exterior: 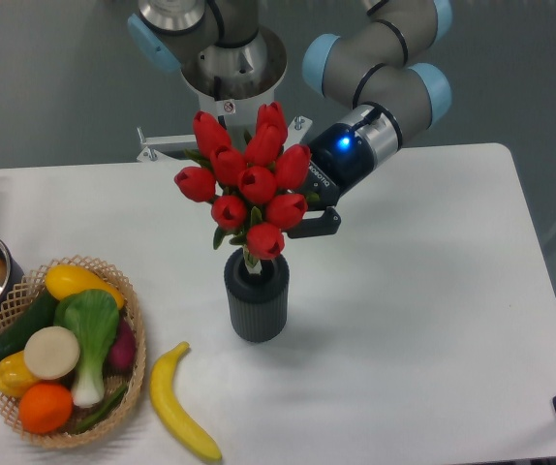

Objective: Insert the flowers into the vase
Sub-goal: 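Lower the tulip stems down into the black vase opening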

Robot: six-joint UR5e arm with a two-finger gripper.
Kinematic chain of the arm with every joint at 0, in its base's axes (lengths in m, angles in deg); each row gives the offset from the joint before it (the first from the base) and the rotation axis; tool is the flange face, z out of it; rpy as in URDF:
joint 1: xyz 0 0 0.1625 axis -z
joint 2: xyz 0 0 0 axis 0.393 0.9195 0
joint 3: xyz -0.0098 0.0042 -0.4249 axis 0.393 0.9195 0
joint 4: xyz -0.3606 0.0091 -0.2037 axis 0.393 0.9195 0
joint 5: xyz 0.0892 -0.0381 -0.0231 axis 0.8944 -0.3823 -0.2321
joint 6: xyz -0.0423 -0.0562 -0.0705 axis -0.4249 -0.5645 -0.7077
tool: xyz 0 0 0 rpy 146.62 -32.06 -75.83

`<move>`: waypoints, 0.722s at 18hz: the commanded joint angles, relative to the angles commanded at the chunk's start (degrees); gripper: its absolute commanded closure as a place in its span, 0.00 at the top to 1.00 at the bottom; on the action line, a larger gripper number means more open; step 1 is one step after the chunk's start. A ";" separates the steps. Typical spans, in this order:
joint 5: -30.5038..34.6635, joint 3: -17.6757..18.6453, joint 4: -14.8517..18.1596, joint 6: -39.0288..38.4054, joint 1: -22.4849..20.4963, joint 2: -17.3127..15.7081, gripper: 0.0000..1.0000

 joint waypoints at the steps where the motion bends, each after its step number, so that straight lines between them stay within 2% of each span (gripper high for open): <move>1: 0.09 0.09 0.00 0.00 -0.09 0.09 0.21; 13: 1.32 2.81 -0.09 0.00 -0.17 2.11 0.21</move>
